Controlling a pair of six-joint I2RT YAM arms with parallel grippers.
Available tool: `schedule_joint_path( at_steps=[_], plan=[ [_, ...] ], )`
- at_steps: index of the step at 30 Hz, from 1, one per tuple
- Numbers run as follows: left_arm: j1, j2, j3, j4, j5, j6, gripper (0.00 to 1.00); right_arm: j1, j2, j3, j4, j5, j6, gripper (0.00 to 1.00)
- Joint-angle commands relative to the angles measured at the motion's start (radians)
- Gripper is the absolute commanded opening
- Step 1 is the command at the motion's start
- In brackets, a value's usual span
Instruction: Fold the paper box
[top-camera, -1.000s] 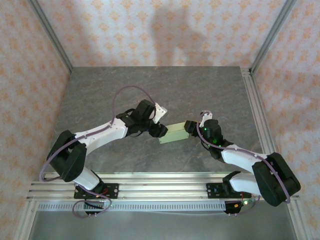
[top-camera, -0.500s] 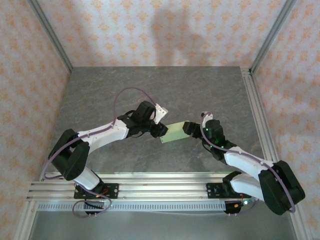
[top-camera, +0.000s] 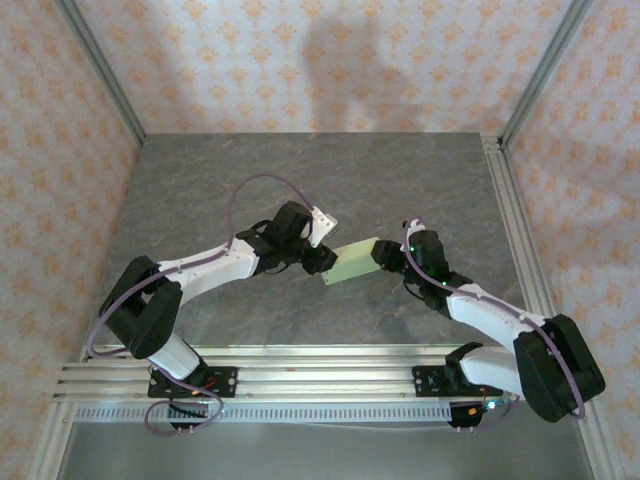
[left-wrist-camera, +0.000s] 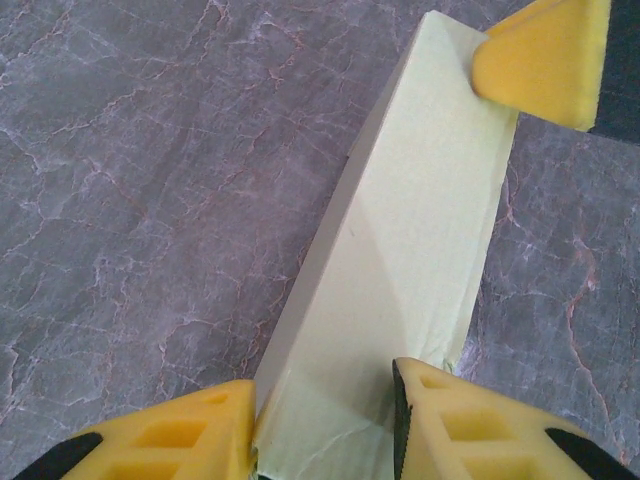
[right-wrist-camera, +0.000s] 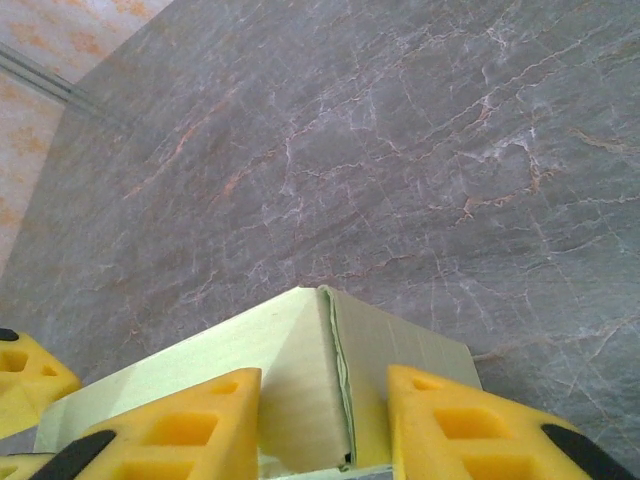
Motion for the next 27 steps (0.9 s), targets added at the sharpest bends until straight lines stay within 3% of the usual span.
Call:
schedule_joint_path(
  at_steps=[1, 4, 8, 12, 16, 20, 27],
  plan=[
    [0.005, 0.047, -0.036, -0.116, -0.043, 0.036, 0.38, -0.007, 0.017, 0.0, -0.128, 0.038, -0.023, 0.34],
    [0.006, 0.027, -0.018, -0.104, -0.044, 0.03, 0.45, -0.007, -0.015, 0.022, -0.152, 0.036, -0.029, 0.4],
    [0.006, 0.022, 0.057, -0.12, -0.031, 0.025, 0.82, -0.008, -0.03, 0.081, -0.201, 0.043, -0.005, 0.55],
    [0.001, 0.015, 0.137, -0.11, 0.013, -0.008, 0.99, -0.009, -0.019, 0.157, -0.293, 0.065, 0.048, 0.66],
    [-0.007, 0.001, 0.183, -0.14, 0.015, 0.01, 1.0, -0.012, -0.037, 0.193, -0.345, 0.068, 0.076, 0.73],
    [-0.059, 0.001, 0.19, -0.231, -0.06, 0.168, 0.99, -0.023, -0.072, 0.197, -0.386, 0.088, 0.077, 0.78],
    [-0.118, 0.074, 0.247, -0.393, -0.196, 0.336, 0.87, -0.033, -0.125, 0.194, -0.442, 0.128, 0.049, 0.81]
  ],
)
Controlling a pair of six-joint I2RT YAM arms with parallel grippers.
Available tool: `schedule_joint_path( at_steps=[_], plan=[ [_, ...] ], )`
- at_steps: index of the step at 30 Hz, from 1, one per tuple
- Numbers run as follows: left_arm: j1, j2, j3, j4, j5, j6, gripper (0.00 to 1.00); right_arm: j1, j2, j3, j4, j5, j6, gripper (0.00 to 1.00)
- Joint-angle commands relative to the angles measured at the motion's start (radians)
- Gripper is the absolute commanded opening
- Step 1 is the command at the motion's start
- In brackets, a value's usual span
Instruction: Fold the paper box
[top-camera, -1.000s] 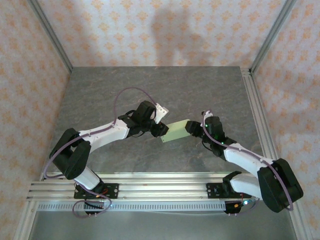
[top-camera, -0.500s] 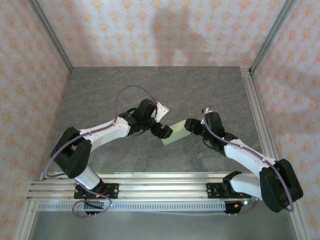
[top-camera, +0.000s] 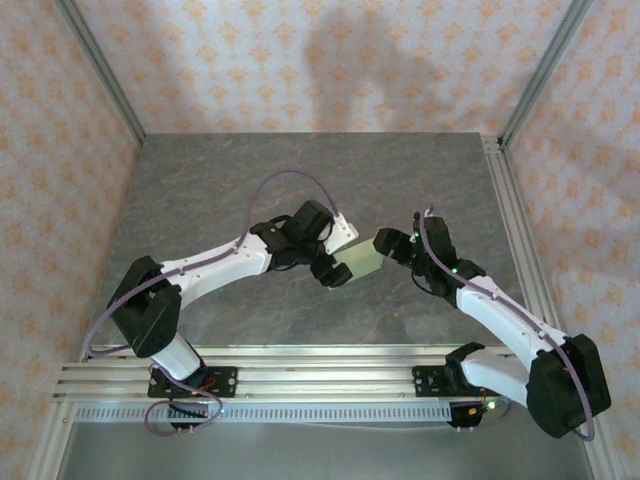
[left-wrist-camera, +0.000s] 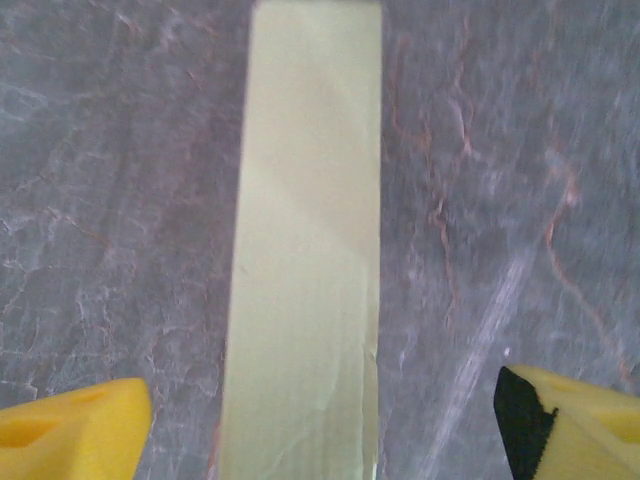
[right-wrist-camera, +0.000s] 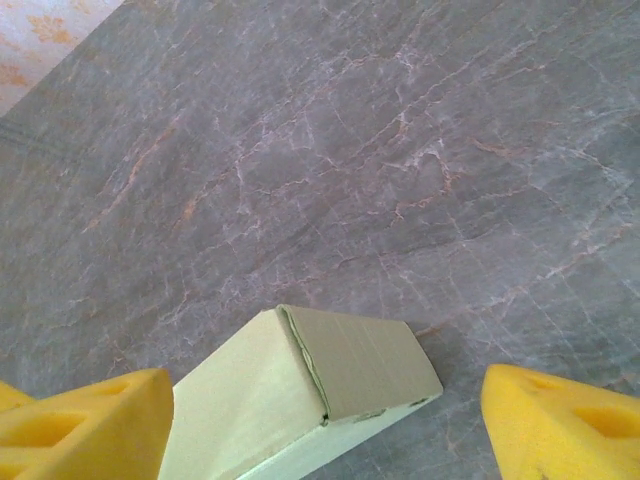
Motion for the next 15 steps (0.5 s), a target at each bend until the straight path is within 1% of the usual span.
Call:
schedule_joint_path(
  at_steps=[1, 5, 7, 11, 13, 15],
  plan=[
    [-0.006, 0.046, 0.054, -0.117, -0.107, 0.111, 0.86, -0.008, -0.034, 0.017, -0.058, 0.05, -0.02, 0.81],
    [-0.006, 0.076, 0.064, -0.127, -0.123, 0.132, 0.76, -0.009, -0.051, 0.016, -0.064, 0.052, -0.025, 0.81],
    [-0.006, 0.086, 0.072, -0.132, -0.12, 0.136, 0.74, -0.01, -0.053, 0.016, -0.071, 0.052, -0.029, 0.81],
    [-0.006, 0.089, 0.079, -0.138, -0.119, 0.146, 0.57, -0.01, -0.057, 0.016, -0.079, 0.059, -0.03, 0.81],
    [-0.006, 0.084, 0.078, -0.138, -0.119, 0.152, 0.51, -0.009, -0.059, 0.014, -0.083, 0.065, -0.031, 0.81],
    [-0.007, 0.071, 0.072, -0.133, -0.137, 0.161, 0.49, -0.009, -0.059, 0.014, -0.085, 0.07, -0.033, 0.81]
  ],
)
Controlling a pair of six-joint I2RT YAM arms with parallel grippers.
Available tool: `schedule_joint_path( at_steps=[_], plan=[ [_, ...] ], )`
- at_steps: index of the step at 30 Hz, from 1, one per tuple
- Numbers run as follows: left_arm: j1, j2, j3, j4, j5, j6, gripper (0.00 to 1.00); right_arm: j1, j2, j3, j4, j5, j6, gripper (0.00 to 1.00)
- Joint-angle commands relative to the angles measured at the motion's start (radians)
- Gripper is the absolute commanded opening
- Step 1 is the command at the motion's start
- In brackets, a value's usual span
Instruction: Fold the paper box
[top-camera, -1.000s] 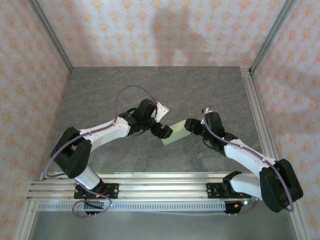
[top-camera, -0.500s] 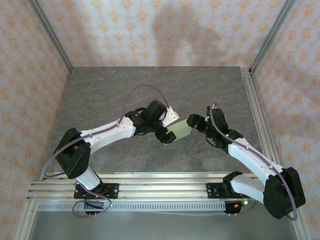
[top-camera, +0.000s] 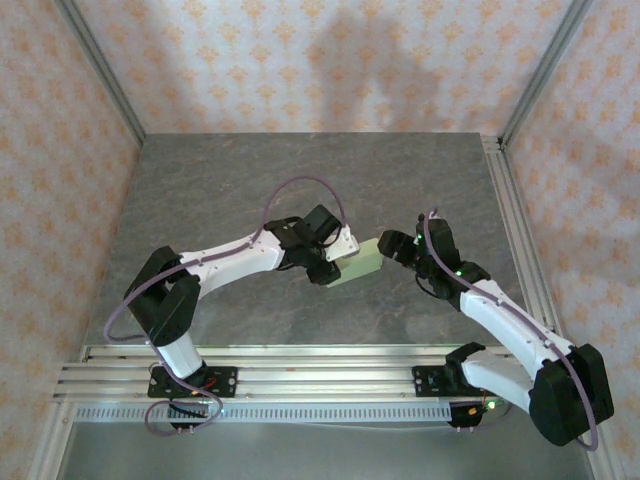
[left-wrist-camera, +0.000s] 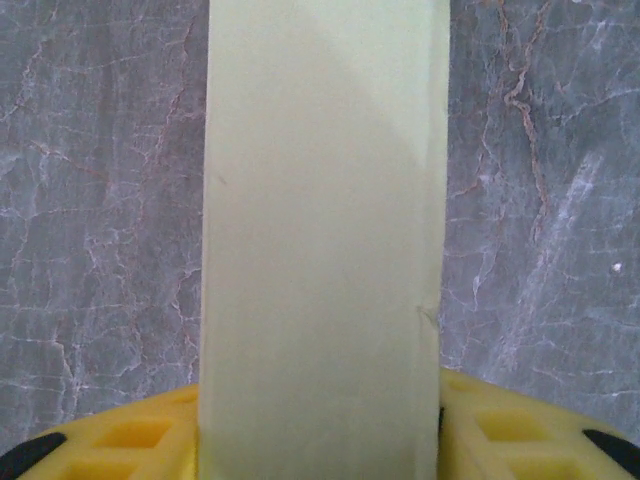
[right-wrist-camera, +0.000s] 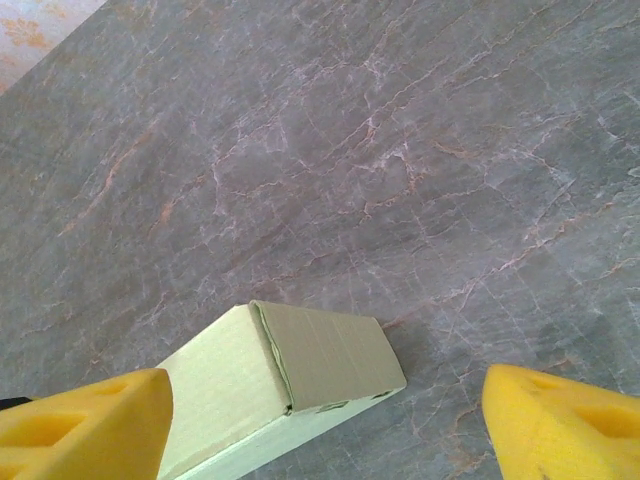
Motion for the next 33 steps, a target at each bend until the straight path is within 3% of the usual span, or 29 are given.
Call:
schedule_joint_path(
  at_steps=[1, 5, 13, 20, 25, 27, 31, 33],
  plan=[
    [-0.003, -0.025, 0.021, -0.018, -0.055, 0.035, 0.47, -0.005, -0.019, 0.014, -0.027, 0.038, -0.019, 0.81],
    [-0.013, -0.058, -0.013, 0.022, -0.165, 0.075, 0.34, -0.005, -0.017, 0.016, -0.028, 0.048, -0.023, 0.81],
    [-0.028, -0.063, -0.069, 0.11, -0.415, 0.154, 0.37, -0.005, -0.005, 0.025, -0.031, 0.061, -0.031, 0.81],
    [-0.049, 0.077, -0.064, 0.166, -0.681, 0.233, 0.4, -0.005, 0.016, 0.031, -0.028, 0.067, -0.035, 0.8],
    [-0.068, 0.124, -0.061, 0.168, -0.701, 0.24, 0.46, -0.006, 0.016, 0.031, -0.028, 0.079, -0.047, 0.8],
    [-0.068, 0.127, -0.06, 0.163, -0.693, 0.228, 0.51, -0.005, 0.016, 0.032, -0.025, 0.079, -0.048, 0.8],
    [-0.066, 0.12, -0.068, 0.162, -0.675, 0.196, 0.71, -0.006, 0.017, 0.033, -0.019, 0.076, -0.048, 0.79],
    [-0.058, 0.12, -0.07, 0.149, -0.666, 0.176, 0.74, -0.005, 0.02, 0.033, -0.012, 0.073, -0.05, 0.8]
  ],
)
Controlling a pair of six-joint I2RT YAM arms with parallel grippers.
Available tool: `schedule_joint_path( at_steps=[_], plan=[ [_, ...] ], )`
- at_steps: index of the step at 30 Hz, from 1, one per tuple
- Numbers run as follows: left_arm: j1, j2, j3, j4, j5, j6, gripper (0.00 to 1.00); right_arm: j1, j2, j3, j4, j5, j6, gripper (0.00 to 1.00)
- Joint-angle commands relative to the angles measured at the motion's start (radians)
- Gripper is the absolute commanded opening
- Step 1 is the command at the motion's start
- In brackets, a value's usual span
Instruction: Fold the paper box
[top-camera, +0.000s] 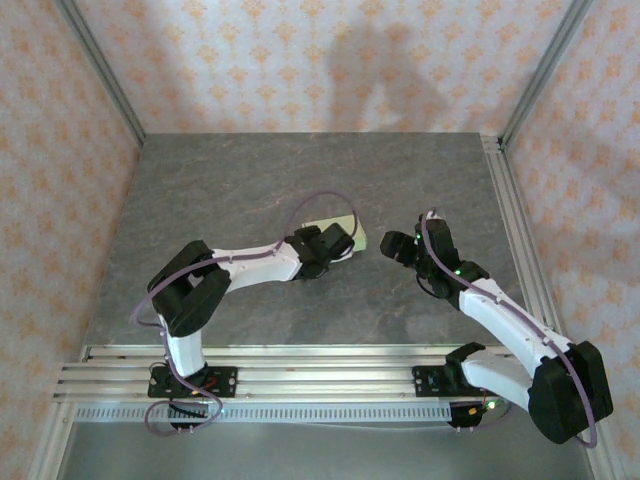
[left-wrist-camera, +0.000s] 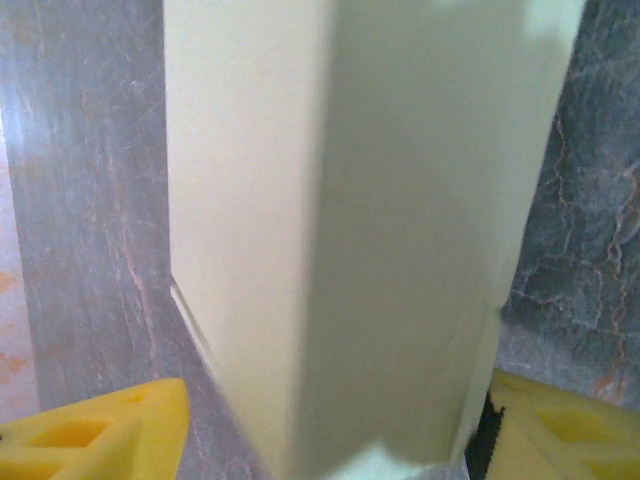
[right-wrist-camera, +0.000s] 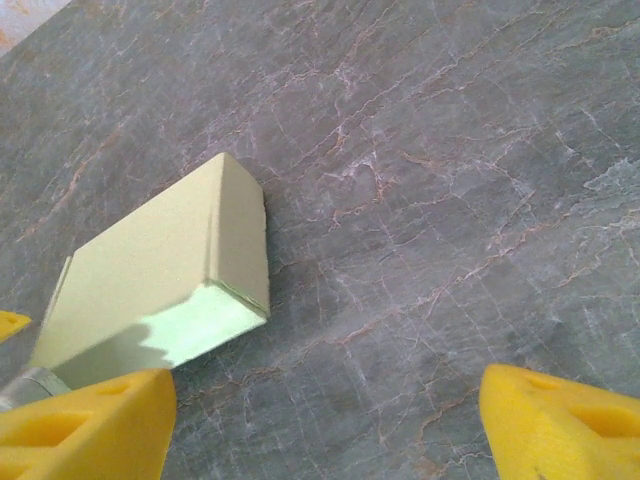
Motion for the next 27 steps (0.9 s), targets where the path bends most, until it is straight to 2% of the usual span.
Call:
schedule_joint_path(
  at_steps=[1, 9, 16, 20, 24, 27],
  plan=[
    [0.01, -0.002, -0.006, -0.05, -0.009, -0.043, 0.74, -0.005, 0.008, 0.031, 0.003, 0.019, -0.023, 0.8],
    [0.093, -0.002, 0.018, -0.124, 0.032, -0.169, 0.76, -0.005, 0.034, 0.04, 0.032, -0.002, -0.048, 0.8],
    [0.136, -0.033, 0.028, -0.105, 0.089, -0.242, 0.76, -0.005, 0.023, 0.042, 0.039, 0.007, -0.059, 0.81],
    [0.148, -0.092, 0.015, -0.09, 0.142, -0.287, 0.77, -0.006, -0.002, 0.039, 0.054, 0.033, -0.1, 0.86],
    [0.204, -0.193, -0.017, -0.042, 0.247, -0.387, 0.89, -0.017, -0.007, 0.067, 0.057, 0.101, -0.188, 1.0],
    [0.274, -0.284, -0.071, 0.038, 0.287, -0.461, 0.99, -0.061, 0.014, 0.089, 0.093, 0.132, -0.264, 0.99]
  ],
)
